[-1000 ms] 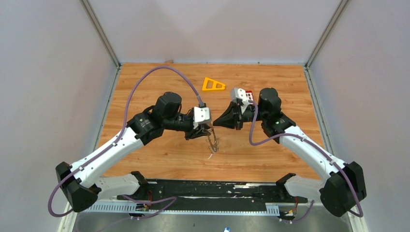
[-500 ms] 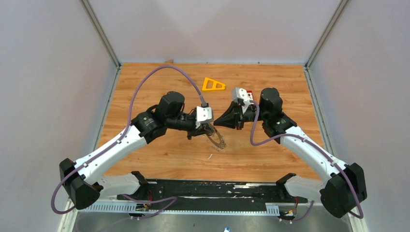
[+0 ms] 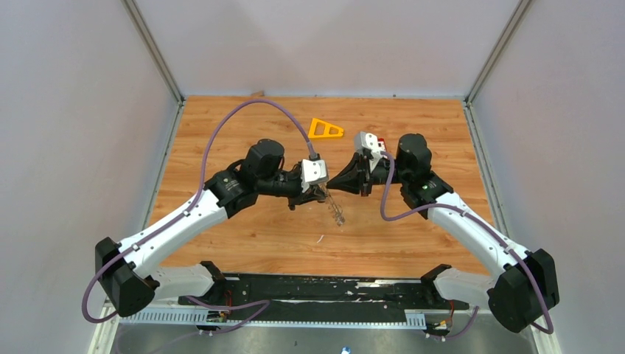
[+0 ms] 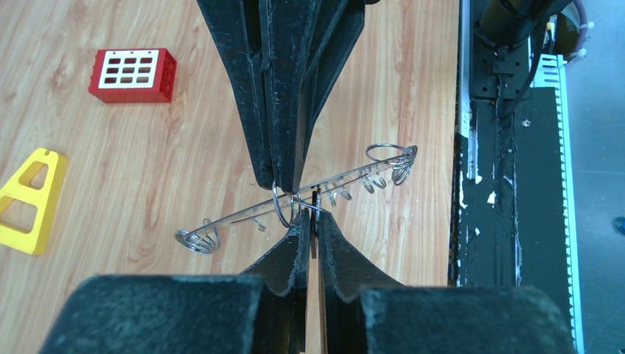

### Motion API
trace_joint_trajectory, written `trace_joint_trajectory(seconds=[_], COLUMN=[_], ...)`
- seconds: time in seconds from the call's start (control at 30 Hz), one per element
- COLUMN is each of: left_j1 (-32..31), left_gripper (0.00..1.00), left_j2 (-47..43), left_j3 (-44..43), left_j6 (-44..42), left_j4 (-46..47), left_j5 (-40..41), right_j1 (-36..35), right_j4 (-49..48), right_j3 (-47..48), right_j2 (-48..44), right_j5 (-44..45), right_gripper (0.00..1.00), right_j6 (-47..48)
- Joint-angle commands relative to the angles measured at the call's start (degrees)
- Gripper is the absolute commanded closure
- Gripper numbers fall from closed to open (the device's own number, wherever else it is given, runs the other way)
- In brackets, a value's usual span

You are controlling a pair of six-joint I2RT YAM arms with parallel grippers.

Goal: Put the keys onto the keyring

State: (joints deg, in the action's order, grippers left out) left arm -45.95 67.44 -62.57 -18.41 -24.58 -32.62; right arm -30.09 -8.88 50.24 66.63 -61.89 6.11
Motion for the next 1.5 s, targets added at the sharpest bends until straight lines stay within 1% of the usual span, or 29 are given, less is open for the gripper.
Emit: trace_joint_trajectory(seconds=[0.0, 0.5, 0.7, 0.97, 1.2, 1.47], left_j1=[0.08, 0.08, 0.08, 0.08, 0.08, 0.07], left_gripper=[0.90, 0.90, 0.91, 0.93, 0.92, 0.92], left_j2=[1.39, -0.03, -1.07, -1.08, 0.22, -0.85], left_j3=[-2.40, -3.70, -3.81, -4.16, -4.67, -3.84], left_j6=[1.20, 1.17, 0.62, -0.32, -0.83, -3.17], left_j4=[3.01, 4.76, 4.65, 2.90, 1.39, -0.93], left_j5=[-0.23, 0.54, 2.89, 8.22, 7.70, 7.92], right_j1=[-0.31, -2.35, -2.39, -2.37, -2.43, -2.42], right_j4=[-2.98, -0.03, 0.36, 1.24, 1.15, 1.59], right_j3=[0.29, -0.16, -0.10, 0.12, 0.21, 0.30], right_j2=[-0.56, 1.06, 0.84, 0.20, 0.22, 0.07], right_j5=[0.91, 4.96, 5.33, 5.27, 4.95, 4.94], right_gripper=[1.00, 1.00, 1.00, 1.00, 1.00, 1.00], right_j6=[0.56, 5.36, 5.98, 6.78, 6.59, 6.98])
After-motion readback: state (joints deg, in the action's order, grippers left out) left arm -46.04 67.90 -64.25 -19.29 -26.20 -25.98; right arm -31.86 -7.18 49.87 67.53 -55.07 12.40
